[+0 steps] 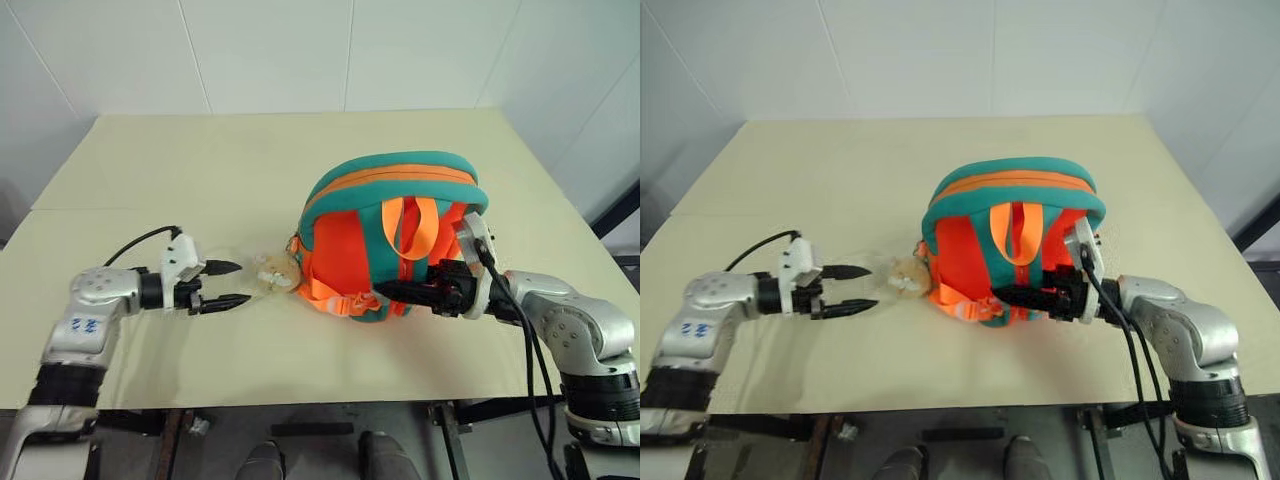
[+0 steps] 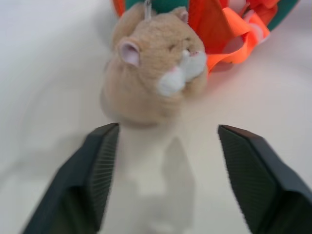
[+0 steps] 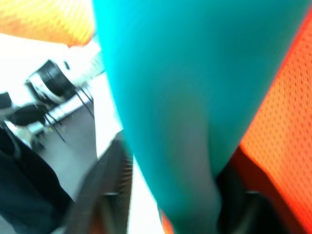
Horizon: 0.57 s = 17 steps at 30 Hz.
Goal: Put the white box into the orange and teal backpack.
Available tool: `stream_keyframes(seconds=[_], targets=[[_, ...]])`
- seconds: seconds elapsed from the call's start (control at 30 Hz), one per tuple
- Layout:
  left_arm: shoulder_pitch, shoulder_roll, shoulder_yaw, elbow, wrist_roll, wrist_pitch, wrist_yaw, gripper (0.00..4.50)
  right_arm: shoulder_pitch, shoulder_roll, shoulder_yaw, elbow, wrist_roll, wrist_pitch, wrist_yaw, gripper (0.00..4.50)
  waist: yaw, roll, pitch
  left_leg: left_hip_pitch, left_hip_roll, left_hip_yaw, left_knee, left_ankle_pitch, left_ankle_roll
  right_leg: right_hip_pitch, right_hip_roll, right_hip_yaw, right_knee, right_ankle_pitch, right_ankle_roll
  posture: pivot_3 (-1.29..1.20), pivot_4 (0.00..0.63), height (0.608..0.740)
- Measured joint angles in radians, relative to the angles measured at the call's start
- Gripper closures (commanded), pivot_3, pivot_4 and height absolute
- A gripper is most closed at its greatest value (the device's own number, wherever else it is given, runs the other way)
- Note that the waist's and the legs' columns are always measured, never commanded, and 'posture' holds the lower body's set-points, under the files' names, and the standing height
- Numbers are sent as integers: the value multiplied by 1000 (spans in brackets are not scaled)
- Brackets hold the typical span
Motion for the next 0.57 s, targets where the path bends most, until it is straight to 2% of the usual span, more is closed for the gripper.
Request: stream_keyframes(seconds=[0.03,0.13,0.3,0.43,0.57], targets=[[38,0,20,-31,-10,14,11,16,15,-23,-2,-2,-21,-23,6,932,2,0,0,0,0,0,0,0,0,1,0,0,-1,0,0,0,150,740],[151,-13,102,-152,-67,78,80,0,62,-70,-61,0,-36,-68,8,41,5,-1,0,-1,0,0,1,0,0,1,0,0,-2,0,0,0,150,740],[247,-8,166,-277,-114,126,127,0,204,-203,-145,73,-130,-216,97,41,12,-1,0,0,0,1,1,0,0,3,0,0,-6,-1,-3,0,150,740],[249,-7,166,-275,-111,98,123,0,185,-205,-196,198,-166,-311,105,41,-1,-1,0,0,0,2,1,1,1,4,0,1,-9,-4,-16,0,150,740],[241,-6,151,-245,-101,66,122,0,171,-206,-191,244,-210,-386,103,41,-4,-1,0,1,0,3,1,2,2,4,1,1,-8,-4,-16,0,150,740]])
